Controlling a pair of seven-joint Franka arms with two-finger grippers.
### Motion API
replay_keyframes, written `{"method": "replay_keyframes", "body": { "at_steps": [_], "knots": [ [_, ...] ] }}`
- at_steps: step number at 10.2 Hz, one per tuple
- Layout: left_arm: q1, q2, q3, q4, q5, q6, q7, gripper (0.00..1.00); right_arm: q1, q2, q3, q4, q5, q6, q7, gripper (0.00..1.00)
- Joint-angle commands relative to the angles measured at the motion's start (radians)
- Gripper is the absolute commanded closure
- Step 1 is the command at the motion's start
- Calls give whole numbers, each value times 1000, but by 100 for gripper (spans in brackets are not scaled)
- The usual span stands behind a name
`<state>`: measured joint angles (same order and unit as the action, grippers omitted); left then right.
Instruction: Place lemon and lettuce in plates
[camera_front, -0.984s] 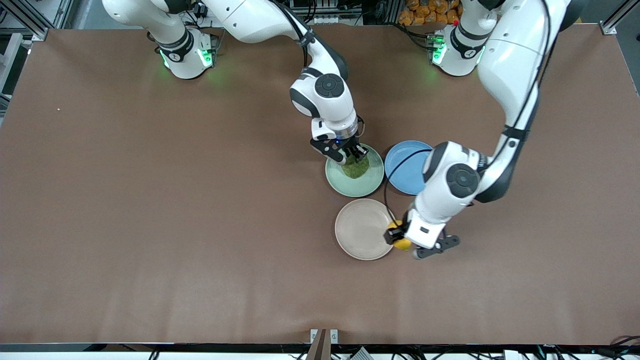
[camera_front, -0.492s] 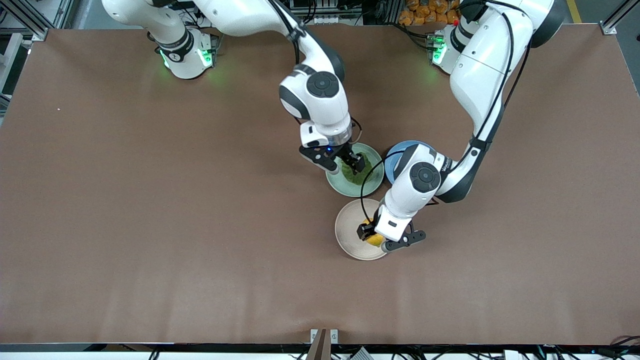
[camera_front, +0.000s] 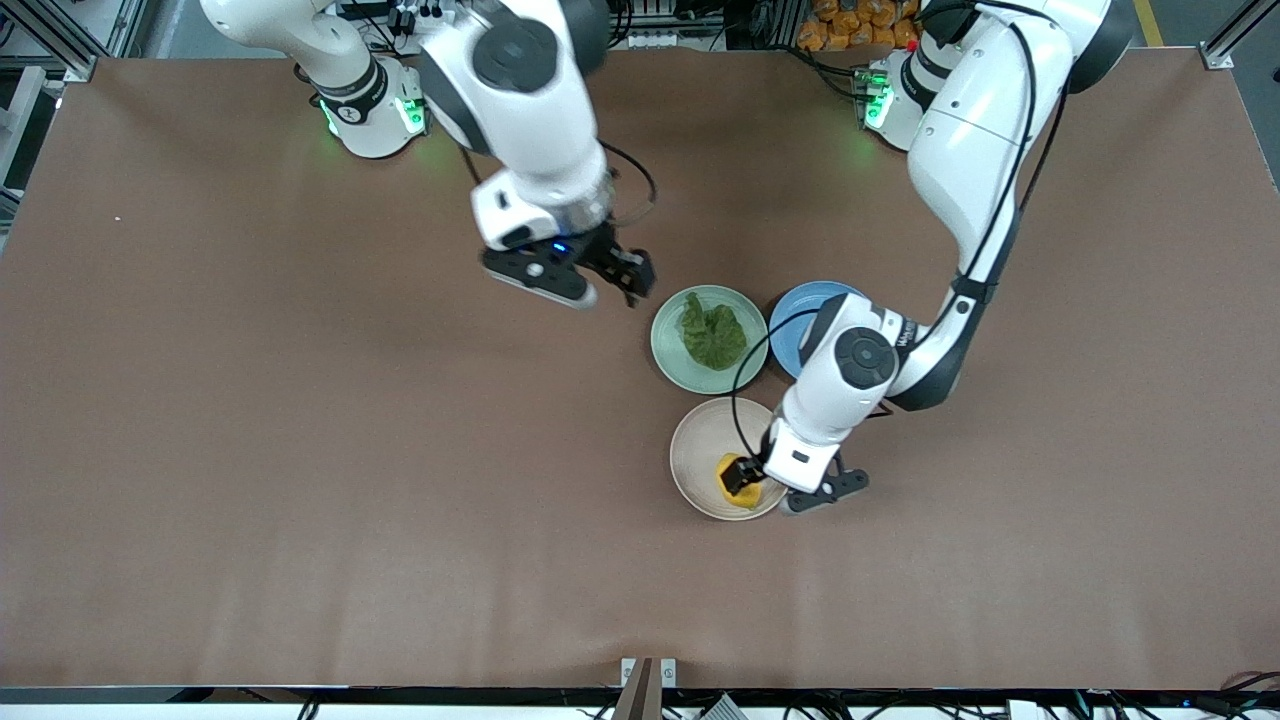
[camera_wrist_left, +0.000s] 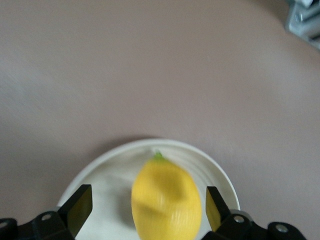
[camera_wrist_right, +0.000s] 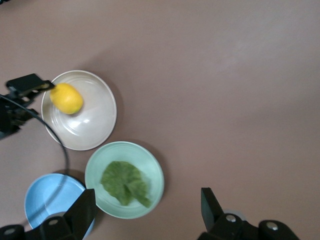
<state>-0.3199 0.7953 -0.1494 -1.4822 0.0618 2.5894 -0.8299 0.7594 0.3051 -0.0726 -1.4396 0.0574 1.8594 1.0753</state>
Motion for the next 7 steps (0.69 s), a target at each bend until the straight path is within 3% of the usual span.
{"method": "replay_keyframes", "body": {
  "at_steps": [1,5,7],
  "knots": [
    [25,-92,63,-13,19,-96,4,0,-87,-88,-6,50,4,-141,-159,6],
    [143,-217,68,-39,21,-342,120,0,-254,-222,-7,59,-7,-311,-446,3],
    [224,-351,62,-171,16,-403,216,0,-359,-247,-13,59,-8,-377,-633,0]
  ]
}}
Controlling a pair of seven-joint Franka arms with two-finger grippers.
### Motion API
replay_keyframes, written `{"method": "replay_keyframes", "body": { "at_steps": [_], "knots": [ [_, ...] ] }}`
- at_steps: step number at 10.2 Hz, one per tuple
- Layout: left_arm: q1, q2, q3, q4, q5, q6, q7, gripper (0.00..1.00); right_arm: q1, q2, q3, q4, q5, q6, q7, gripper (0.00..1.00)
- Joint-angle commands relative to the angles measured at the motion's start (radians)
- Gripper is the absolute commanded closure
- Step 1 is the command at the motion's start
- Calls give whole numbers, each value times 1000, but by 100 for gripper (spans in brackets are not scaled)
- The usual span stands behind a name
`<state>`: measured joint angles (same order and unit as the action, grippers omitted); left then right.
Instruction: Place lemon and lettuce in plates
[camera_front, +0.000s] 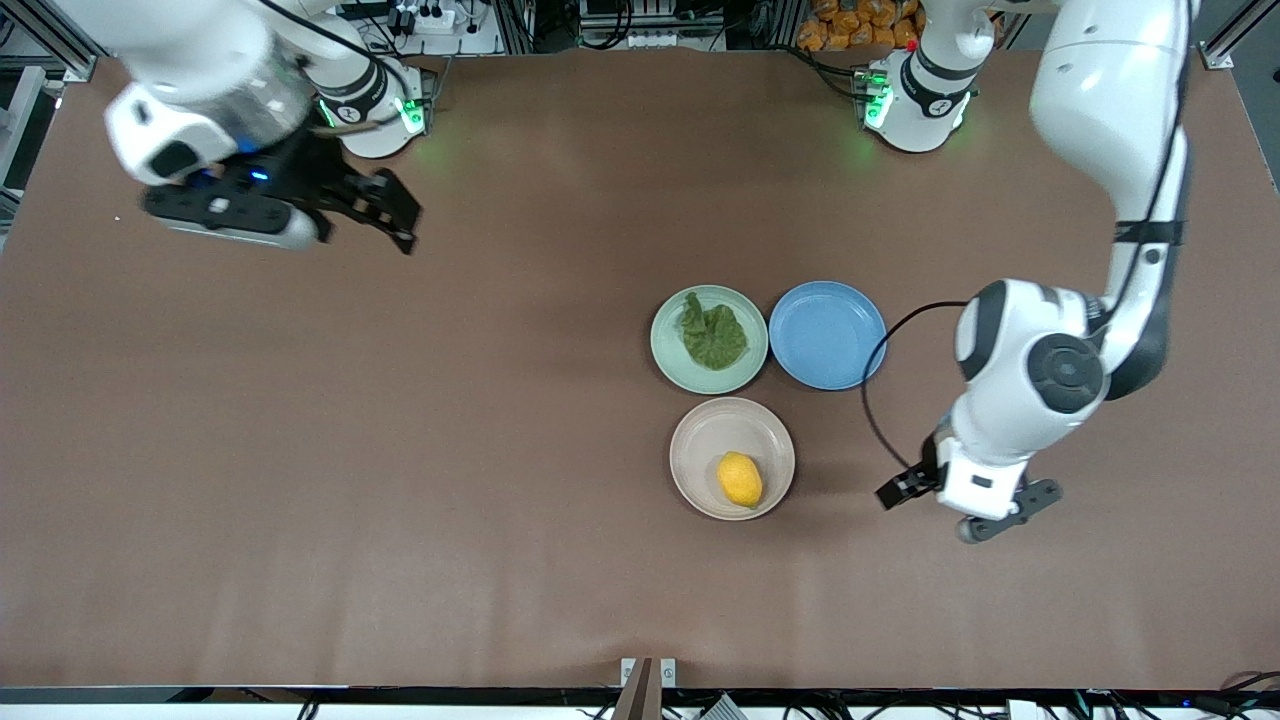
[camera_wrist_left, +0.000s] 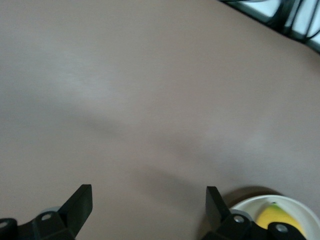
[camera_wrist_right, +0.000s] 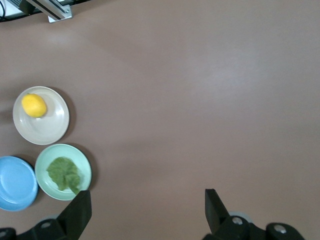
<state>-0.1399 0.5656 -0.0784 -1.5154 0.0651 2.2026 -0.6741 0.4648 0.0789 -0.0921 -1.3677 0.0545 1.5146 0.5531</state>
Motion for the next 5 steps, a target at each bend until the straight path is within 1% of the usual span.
{"method": "replay_keyframes", "body": {
  "at_steps": [1,2,3,5],
  "knots": [
    [74,-207,-9,-237,2,-17,123,0,-99,-46,-6,-14,-5,-39,-177,0],
    [80,-289,-6,-329,-1,-18,177,0,-142,-59,-11,-21,-5,-45,-235,0],
    [80,-362,-3,-413,-7,-20,201,0,-211,-77,-5,-25,1,-54,-310,0],
    [79,-497,-4,-559,-10,-20,203,0,-367,-91,49,-31,4,-105,-439,0]
  ]
}}
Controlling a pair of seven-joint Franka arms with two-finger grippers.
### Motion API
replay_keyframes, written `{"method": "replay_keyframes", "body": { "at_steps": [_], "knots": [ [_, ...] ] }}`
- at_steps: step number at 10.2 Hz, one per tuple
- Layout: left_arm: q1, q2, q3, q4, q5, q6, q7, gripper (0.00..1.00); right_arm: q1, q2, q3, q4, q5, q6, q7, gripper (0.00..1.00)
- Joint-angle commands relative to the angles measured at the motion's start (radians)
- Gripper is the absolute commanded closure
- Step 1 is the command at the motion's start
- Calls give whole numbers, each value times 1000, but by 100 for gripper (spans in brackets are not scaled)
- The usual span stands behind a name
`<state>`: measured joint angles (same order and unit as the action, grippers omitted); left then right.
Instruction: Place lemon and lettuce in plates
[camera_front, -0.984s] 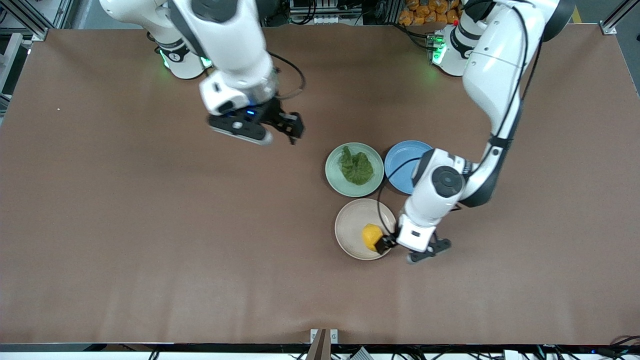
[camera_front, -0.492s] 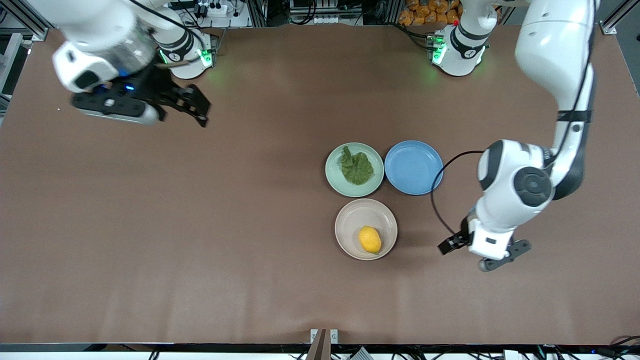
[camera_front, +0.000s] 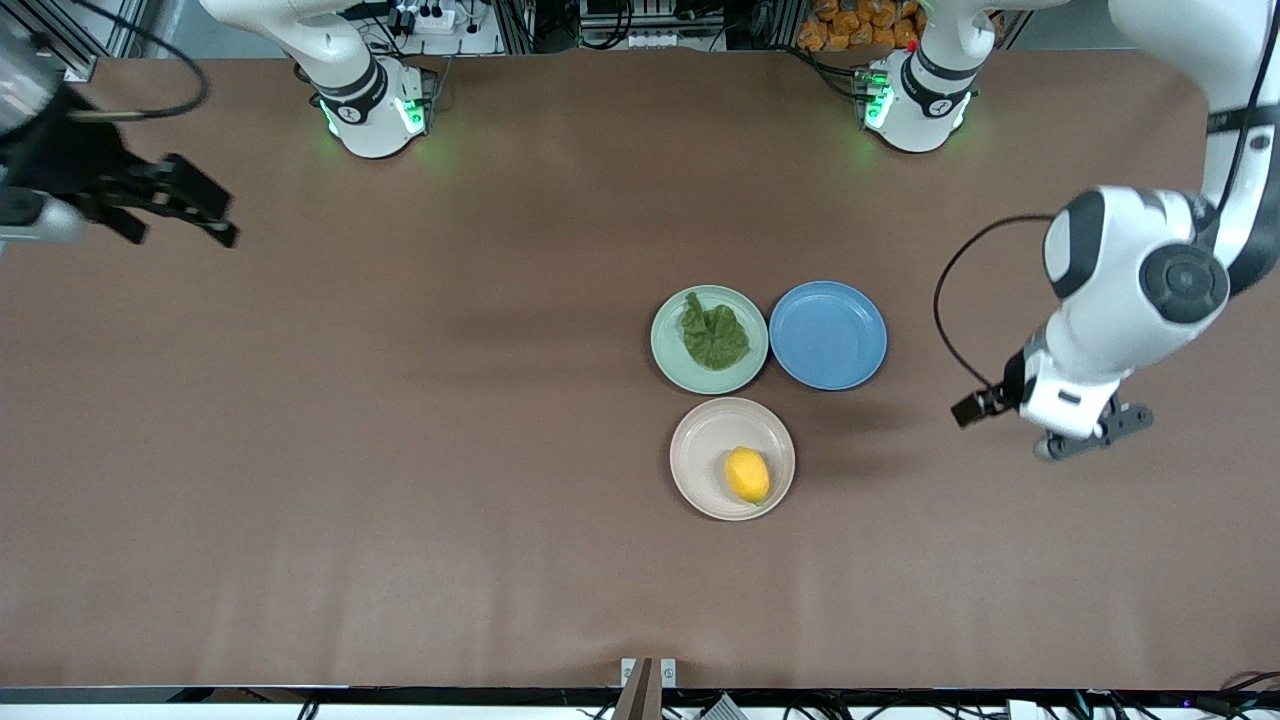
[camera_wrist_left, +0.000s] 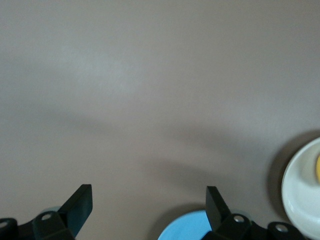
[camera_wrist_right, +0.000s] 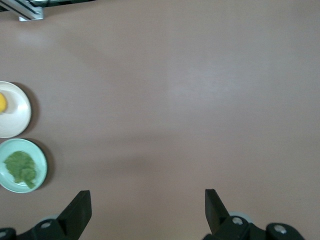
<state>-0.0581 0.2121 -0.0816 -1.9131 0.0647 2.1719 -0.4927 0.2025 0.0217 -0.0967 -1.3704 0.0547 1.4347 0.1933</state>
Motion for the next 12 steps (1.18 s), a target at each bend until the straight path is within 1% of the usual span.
{"method": "replay_keyframes", "body": {
  "at_steps": [1,2,3,4,5,6,7,8,10,11,12],
  "knots": [
    [-3,-190,-1,-203,-22,11,22,0,-139,-35,57,-29,4,-39,-113,0],
    [-3,-215,-1,-217,-34,11,26,0,-185,-32,61,-29,4,-37,-144,0],
    [-2,-230,-1,-211,-34,11,31,0,-214,-31,63,-30,4,-34,-193,0],
    [1,-258,-1,-201,-36,11,55,0,-225,-29,58,-36,-1,-27,-236,0],
    [20,-278,-1,-167,-34,9,93,0,-221,-31,52,-38,-6,-23,-251,0],
    [23,-289,-1,-118,-32,-24,129,0,-204,-31,42,-38,-10,-23,-255,0],
    [24,-287,-1,-43,-34,-100,146,0,-181,-35,29,-36,-21,-23,-277,0],
    [29,-287,-1,27,-34,-197,170,0,-180,-37,32,-38,-48,-23,-302,0],
    [27,-292,-9,150,-32,-393,262,0,-180,-39,34,-42,-52,-22,-333,0],
    [26,-290,-9,195,-32,-456,284,0,-180,-49,34,-82,-61,-1,-354,0],
    [26,-286,-10,244,-34,-519,331,0,-181,-89,37,-149,-65,45,-354,0]
  ]
}}
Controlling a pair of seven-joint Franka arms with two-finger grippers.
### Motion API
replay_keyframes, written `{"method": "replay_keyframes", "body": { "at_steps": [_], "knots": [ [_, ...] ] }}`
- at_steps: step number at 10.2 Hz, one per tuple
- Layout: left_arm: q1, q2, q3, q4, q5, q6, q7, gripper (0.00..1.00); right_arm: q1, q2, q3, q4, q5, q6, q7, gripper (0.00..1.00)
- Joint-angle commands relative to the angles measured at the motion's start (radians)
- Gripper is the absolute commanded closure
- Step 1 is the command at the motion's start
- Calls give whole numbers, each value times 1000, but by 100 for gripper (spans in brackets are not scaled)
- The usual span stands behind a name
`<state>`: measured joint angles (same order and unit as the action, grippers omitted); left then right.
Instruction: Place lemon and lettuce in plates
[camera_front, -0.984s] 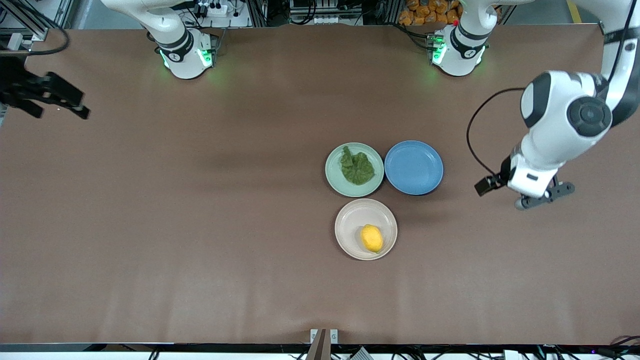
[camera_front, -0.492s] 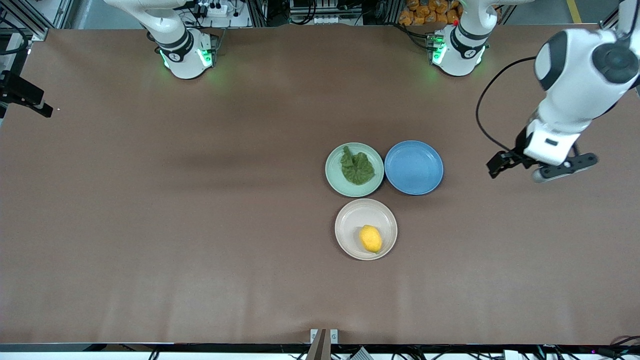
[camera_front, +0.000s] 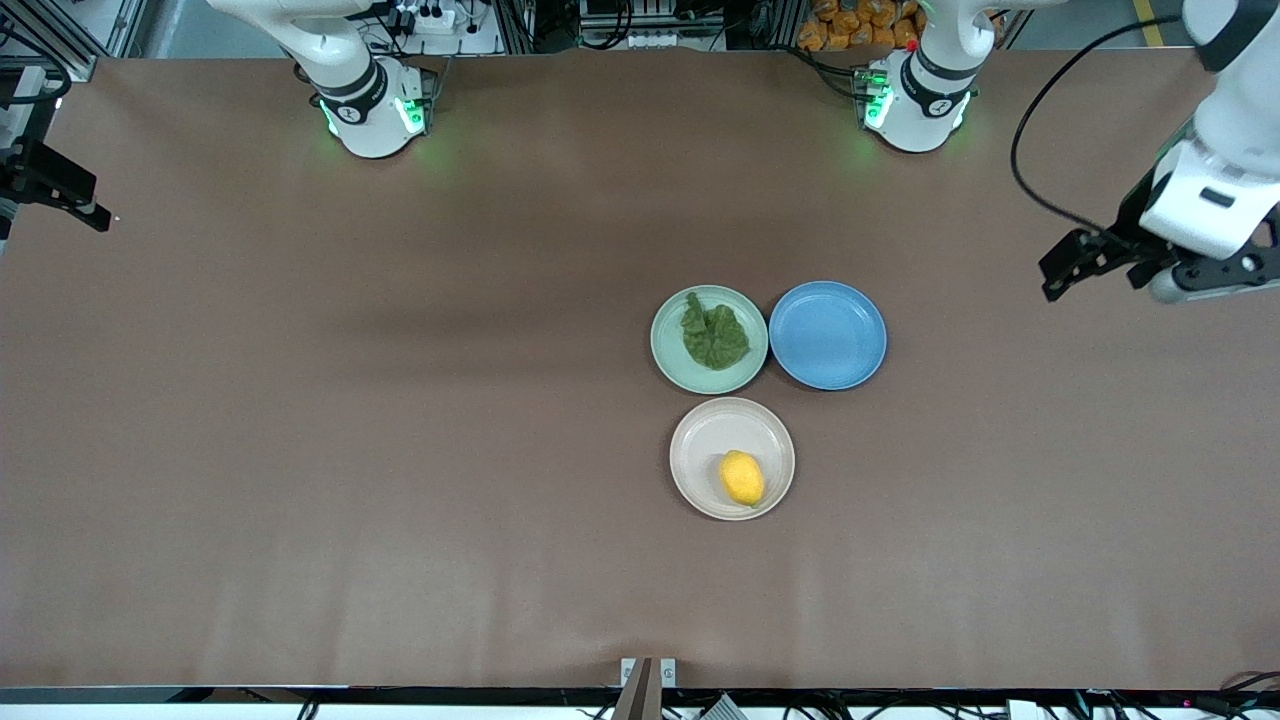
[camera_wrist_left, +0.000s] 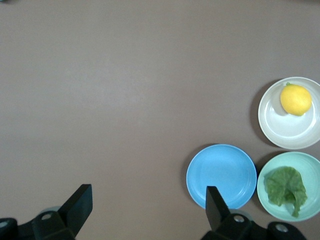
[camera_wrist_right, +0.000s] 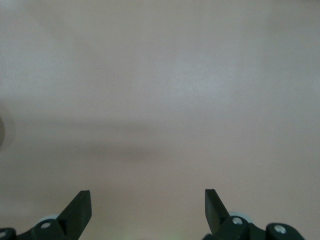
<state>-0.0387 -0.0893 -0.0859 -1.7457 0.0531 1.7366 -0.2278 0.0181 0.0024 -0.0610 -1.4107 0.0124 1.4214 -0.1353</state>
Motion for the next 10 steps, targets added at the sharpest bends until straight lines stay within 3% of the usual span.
{"method": "replay_keyframes", "body": {
  "at_steps": [1,3,10],
  "knots": [
    [6,22,-5,122,-35,-139,111,0,2,-84,1,-128,-23,71,-26,0],
    [3,23,-5,161,-53,-210,114,0,5,-82,1,-119,-23,70,-24,0],
    [-9,23,-9,164,-55,-221,114,0,43,-59,-19,-112,-25,68,-15,0]
  ]
}}
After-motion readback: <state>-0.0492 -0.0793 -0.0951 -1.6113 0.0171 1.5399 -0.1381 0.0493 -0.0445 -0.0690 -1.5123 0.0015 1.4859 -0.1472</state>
